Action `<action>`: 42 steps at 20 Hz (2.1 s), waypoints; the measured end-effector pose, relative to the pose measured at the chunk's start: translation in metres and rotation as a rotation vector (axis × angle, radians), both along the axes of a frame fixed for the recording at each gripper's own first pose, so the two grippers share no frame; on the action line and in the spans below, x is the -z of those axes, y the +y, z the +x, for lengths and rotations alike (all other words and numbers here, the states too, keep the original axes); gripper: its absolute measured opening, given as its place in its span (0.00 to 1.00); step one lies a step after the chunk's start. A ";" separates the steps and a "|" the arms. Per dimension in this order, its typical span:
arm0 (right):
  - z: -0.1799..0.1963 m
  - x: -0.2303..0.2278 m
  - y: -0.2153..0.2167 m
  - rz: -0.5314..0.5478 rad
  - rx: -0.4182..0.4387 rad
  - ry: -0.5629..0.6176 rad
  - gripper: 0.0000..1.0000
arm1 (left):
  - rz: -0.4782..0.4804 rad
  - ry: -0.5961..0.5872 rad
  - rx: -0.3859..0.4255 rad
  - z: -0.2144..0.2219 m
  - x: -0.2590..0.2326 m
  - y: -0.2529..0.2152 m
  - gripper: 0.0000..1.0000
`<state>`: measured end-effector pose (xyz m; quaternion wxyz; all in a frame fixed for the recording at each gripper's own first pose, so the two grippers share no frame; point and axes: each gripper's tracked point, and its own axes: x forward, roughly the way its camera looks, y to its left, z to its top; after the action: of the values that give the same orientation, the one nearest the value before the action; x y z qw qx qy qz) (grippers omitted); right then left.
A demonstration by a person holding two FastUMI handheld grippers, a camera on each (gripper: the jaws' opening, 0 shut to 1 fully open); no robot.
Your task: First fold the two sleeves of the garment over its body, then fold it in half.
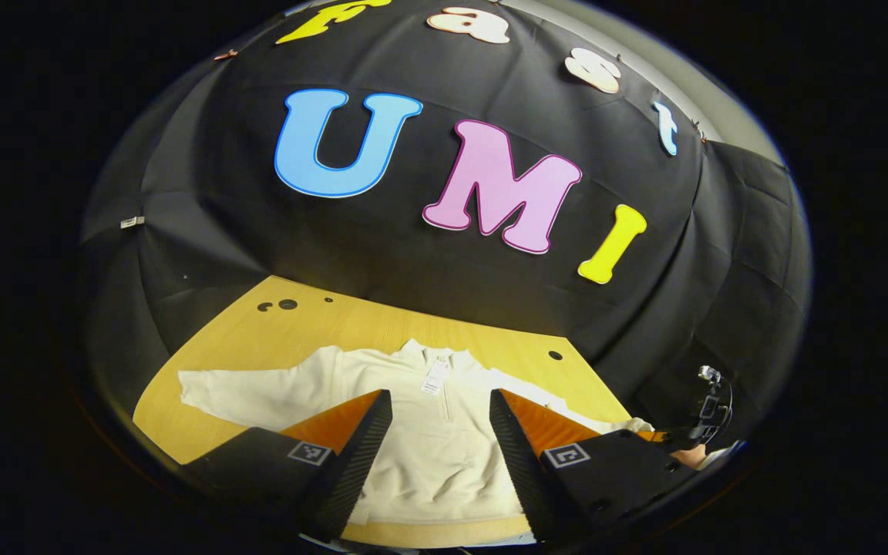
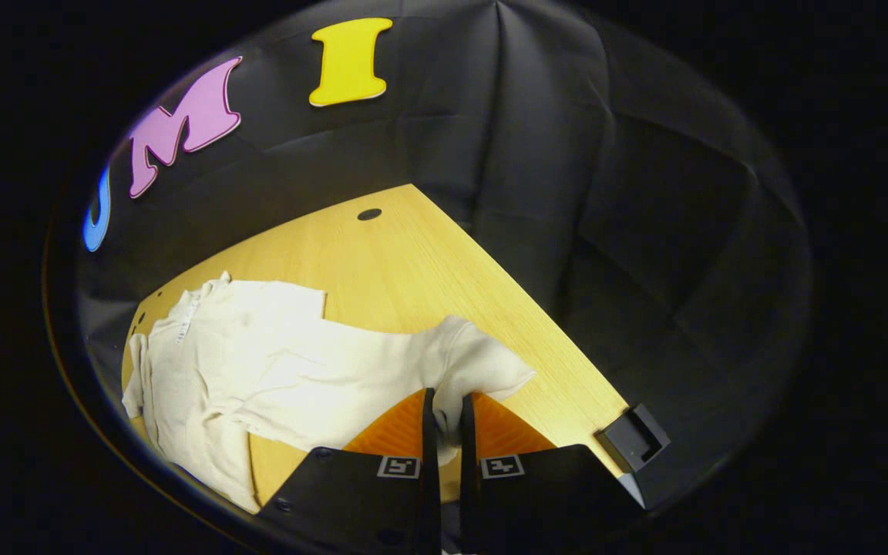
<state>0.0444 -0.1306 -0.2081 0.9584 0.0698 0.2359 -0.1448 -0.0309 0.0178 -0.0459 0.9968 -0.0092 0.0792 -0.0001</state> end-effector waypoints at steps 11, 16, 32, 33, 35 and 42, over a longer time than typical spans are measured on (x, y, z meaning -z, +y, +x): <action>0.009 -0.077 0.199 0.142 -0.194 -0.222 0.13 | -0.029 -0.038 -0.009 -0.019 -0.023 0.077 0.85; 0.028 -0.086 0.294 0.158 -0.306 -0.249 0.13 | -0.038 -0.056 -0.042 -0.036 -0.033 0.127 0.85; 0.072 0.033 0.431 0.070 -0.397 -0.051 0.14 | -0.151 -0.036 -0.128 -0.057 -0.022 0.248 0.85; 0.073 0.043 0.433 0.056 -0.398 -0.032 0.13 | -0.146 -0.039 -0.138 -0.056 -0.021 0.254 0.85; 0.075 0.058 0.436 0.038 -0.396 0.002 0.13 | -0.139 -0.038 -0.152 -0.054 -0.020 0.263 0.85; 0.070 0.099 0.457 0.070 -0.438 0.124 0.20 | -0.133 -0.015 -0.185 -0.048 -0.008 0.283 0.85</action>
<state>0.1143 0.3260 -0.3070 0.9476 0.0411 0.3089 0.0709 -0.0787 0.3006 -0.0382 0.9903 -0.0827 0.0706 0.0864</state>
